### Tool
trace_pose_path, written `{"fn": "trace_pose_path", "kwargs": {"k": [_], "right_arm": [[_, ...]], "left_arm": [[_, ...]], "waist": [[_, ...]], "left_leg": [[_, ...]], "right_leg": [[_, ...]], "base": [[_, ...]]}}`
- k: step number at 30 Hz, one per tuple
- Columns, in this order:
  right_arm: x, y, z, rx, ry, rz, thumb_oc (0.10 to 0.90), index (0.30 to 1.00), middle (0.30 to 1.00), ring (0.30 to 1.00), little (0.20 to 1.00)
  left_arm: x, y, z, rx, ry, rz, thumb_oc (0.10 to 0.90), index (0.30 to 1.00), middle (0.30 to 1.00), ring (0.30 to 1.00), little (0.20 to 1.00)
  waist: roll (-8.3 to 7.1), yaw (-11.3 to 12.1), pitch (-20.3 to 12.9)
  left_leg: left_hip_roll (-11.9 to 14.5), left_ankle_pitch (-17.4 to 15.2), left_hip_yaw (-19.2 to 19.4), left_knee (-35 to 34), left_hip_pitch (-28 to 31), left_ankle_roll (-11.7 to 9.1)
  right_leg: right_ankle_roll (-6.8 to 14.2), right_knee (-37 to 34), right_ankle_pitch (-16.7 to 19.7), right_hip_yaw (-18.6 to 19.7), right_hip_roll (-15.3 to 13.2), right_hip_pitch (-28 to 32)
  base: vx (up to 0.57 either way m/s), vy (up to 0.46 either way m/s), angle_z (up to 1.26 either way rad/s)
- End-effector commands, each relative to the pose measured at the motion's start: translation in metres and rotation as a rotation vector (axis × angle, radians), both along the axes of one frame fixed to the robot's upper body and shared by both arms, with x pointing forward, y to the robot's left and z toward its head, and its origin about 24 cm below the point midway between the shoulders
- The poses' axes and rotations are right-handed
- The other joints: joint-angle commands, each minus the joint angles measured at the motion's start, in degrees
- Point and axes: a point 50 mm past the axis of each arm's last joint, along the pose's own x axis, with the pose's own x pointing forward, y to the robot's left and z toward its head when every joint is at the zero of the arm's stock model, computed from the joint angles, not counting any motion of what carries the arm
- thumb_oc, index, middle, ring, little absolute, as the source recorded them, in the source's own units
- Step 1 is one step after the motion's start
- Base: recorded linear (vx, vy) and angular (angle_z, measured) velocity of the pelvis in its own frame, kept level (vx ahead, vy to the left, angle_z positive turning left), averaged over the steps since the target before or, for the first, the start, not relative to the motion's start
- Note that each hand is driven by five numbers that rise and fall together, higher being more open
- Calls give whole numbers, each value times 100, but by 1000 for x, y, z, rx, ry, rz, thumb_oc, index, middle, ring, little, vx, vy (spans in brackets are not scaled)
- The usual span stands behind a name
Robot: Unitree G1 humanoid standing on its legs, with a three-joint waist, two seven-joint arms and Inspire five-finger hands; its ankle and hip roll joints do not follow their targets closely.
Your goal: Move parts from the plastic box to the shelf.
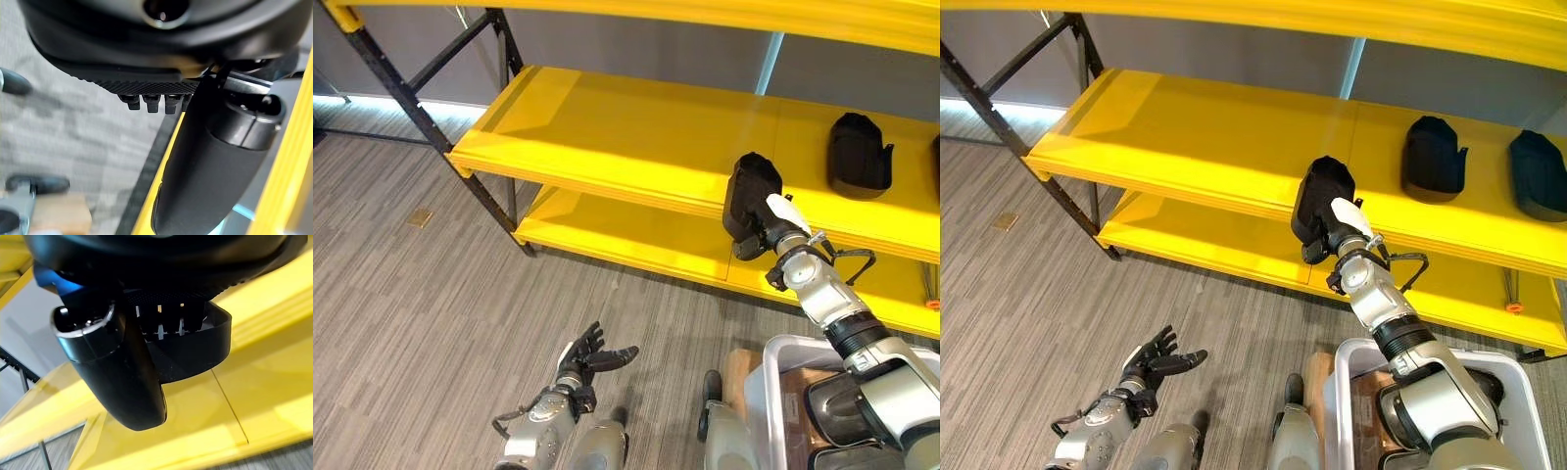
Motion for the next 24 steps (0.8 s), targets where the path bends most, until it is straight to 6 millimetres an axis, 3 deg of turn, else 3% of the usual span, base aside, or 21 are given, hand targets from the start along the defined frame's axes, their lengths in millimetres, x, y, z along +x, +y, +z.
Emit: {"fn": "trace_pose_path", "kwargs": {"k": [1, 8, 17, 24], "right_arm": [[17, 39, 103, -30, -315, 158, 400, 300, 300, 300, 300], [19, 67, 132, -25, -376, 246, 400, 300, 300, 300, 300], [15, 112, 140, -19, -394, 373, 400, 300, 300, 300, 300], [11, 135, 145, -16, -411, 433, 400, 300, 300, 300, 300]], "left_arm": [[7, 17, 25, 41, -151, 0, 900, 1000, 1000, 1000, 1000], [7, 18, 25, 28, -145, 15, 900, 1000, 1000, 1000, 1000], [5, 23, 25, 22, -140, 57, 900, 1000, 1000, 1000, 1000], [3, 29, 25, 30, -137, 82, 900, 1000, 1000, 1000, 1000]], "waist": [[-323, 107, -806], [-457, 161, -955], [-619, 282, -1037], [-673, 409, -1051]], "left_leg": [[12, -238, -44, -329, 421, 12], [339, -56, -193, -832, 648, -90], [427, 0, -240, -1098, 811, -101], [431, -21, -299, -1144, 874, -99]], "right_leg": [[260, -919, 435, 202, -235, 351], [236, -700, 197, 129, -78, 323], [259, -700, 218, 96, -82, 401], [269, -704, 218, 53, -114, 469]], "base": [[110, -117, 1], [64, -74, 11], [22, -9, 8], [5, 3, 3]]}}
